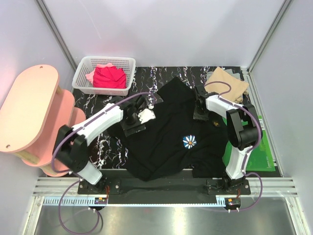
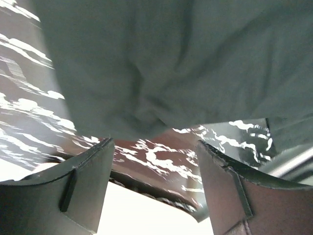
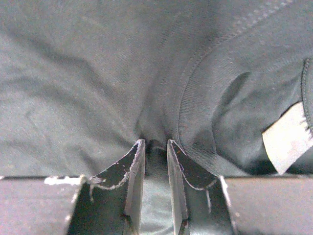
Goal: Fold and stack the t-shirts
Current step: Flatten out the tshirt
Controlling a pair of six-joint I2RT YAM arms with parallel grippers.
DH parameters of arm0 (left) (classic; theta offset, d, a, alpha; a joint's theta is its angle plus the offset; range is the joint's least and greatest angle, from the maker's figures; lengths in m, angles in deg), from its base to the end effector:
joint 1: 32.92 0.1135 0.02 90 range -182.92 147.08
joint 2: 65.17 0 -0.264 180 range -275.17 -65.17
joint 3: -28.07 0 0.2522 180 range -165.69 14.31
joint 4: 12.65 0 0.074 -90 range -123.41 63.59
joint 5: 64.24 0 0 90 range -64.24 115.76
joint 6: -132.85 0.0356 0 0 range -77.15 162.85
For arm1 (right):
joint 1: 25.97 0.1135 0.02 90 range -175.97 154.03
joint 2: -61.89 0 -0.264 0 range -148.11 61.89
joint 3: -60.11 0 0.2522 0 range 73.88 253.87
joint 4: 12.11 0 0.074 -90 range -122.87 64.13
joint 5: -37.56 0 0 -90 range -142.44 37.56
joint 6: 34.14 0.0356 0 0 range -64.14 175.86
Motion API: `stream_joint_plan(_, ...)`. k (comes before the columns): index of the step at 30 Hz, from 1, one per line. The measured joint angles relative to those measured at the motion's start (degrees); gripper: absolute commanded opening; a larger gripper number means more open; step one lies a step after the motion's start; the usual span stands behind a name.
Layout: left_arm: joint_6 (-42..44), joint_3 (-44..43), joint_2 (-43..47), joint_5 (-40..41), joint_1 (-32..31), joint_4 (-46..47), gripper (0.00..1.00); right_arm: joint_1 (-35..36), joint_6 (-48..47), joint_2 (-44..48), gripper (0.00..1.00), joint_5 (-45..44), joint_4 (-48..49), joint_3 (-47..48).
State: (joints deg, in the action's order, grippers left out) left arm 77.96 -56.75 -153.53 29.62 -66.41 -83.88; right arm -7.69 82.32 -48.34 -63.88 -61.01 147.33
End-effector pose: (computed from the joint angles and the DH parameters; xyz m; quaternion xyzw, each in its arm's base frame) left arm 0.2456 -0.1596 0.2561 0.5546 0.8209 0.0353 0.1320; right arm 0.3604 0.1116 0.1591 0.0857 0.9790 -0.0315 0.1821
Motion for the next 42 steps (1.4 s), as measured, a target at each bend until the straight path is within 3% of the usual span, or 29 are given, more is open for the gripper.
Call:
stream_joint_plan(7,-1.11,-0.04,-11.67,1.05,1.66,-1.97,0.67,2.16,0.94,5.7,0.3,0.98,-5.09,-6.82)
stream_joint_plan(13,-2.32,-3.19,-20.87,4.96,2.16,-1.46,0.66,9.68,2.78,6.67,0.29,0.55,-9.49,-8.07)
stream_joint_plan(21,-2.05,-11.15,-26.75,8.96,9.31,-0.5,0.65,15.47,6.58,9.16,0.31,3.19,-12.98,-10.6)
stream_joint_plan(25,-1.86,-15.37,-26.91,10.82,11.26,-0.24,0.64,15.47,7.72,10.69,0.44,3.63,-15.39,-10.67)
stream_joint_plan(26,-1.79,-16.17,-26.88,11.26,11.23,0.0,0.64,15.47,7.8,10.84,0.56,3.58,-16.48,-9.99)
stream_joint_plan(27,-1.75,-16.83,-26.8,11.43,11.15,0.15,0.64,15.47,7.85,10.91,0.62,3.39,-17.62,-8.94)
stream_joint_plan(31,-1.77,-17.29,-23.3,11.32,10.95,-0.52,0.66,15.02,6.64,10.84,0.64,1.79,-21.4,0.11)
stream_joint_plan(35,-1.97,-15.76,-12.5,10.88,11.47,-1.07,0.66,10.62,4.11,7.93,0.66,1.27,-21.77,15.93)
stream_joint_plan(38,-2.6,-14.23,-3.52,11.04,13.88,-1.07,0.65,4.66,0.68,-0.83,0.68,0.81,-20.63,30.86)
stream_joint_plan(42,-4.98,-14.19,-5.18,10.47,20.68,-0.81,0.64,1.4,-4.35,-14.6,0.74,1.2,-20.74,45.38)
